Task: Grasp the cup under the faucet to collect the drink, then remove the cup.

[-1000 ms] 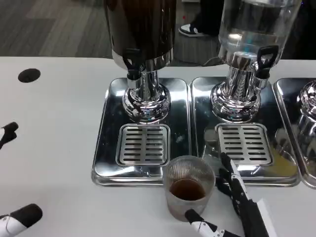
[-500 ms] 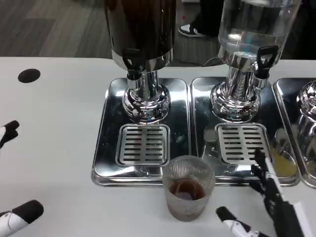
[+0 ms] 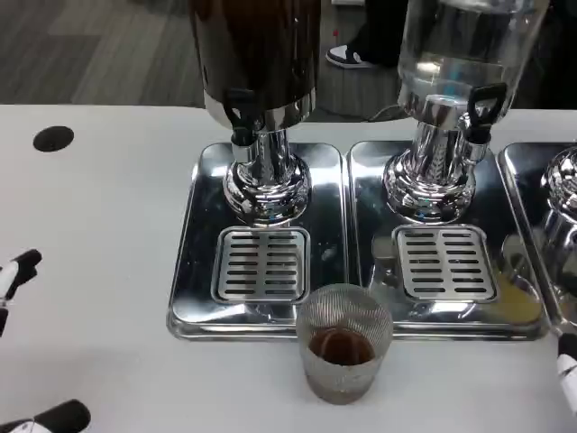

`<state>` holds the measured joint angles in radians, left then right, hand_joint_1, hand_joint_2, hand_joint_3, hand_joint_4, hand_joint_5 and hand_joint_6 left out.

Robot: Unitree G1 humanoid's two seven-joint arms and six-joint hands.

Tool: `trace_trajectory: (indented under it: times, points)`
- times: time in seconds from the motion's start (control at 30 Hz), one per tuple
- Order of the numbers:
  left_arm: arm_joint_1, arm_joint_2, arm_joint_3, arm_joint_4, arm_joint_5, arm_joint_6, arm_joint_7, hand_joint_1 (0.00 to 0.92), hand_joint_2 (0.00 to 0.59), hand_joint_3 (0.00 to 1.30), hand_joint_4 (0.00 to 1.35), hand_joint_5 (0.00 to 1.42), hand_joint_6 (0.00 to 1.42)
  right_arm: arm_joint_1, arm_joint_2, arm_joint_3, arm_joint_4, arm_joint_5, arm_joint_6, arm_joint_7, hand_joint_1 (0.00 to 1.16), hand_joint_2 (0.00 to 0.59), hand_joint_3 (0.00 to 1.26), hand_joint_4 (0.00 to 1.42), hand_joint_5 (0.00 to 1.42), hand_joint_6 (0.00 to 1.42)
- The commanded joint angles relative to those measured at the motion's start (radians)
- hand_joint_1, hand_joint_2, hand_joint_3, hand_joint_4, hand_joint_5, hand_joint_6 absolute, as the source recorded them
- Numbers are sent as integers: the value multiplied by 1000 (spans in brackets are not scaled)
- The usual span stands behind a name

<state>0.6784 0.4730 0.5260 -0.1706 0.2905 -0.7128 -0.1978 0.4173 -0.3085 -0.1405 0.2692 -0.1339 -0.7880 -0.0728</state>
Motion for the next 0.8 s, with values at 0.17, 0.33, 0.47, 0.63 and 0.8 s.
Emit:
trace_trajectory:
  times: [0.17,0.33,0.47,0.63,0.8]
  points:
    - [33,-16,53,62,136,-103,134,0,8,0,0,0,0,76,-23,-73,-175,-336,66,-128,668,574,346,274,182,113]
    - [59,-44,56,65,182,-128,193,0,8,0,0,0,0,114,-22,-87,-279,-470,118,-188,682,585,363,298,212,117]
    - [68,-68,33,79,203,-131,226,0,8,0,0,0,0,128,-16,-83,-326,-500,160,-213,707,576,372,302,220,125]
    - [64,-93,1,44,245,-112,248,0,12,0,0,0,0,133,-15,-91,-354,-477,215,-205,726,585,367,278,193,106]
    - [76,-122,-23,4,274,-98,257,0,24,0,0,0,0,149,-14,-86,-369,-465,237,-207,729,579,365,267,184,102]
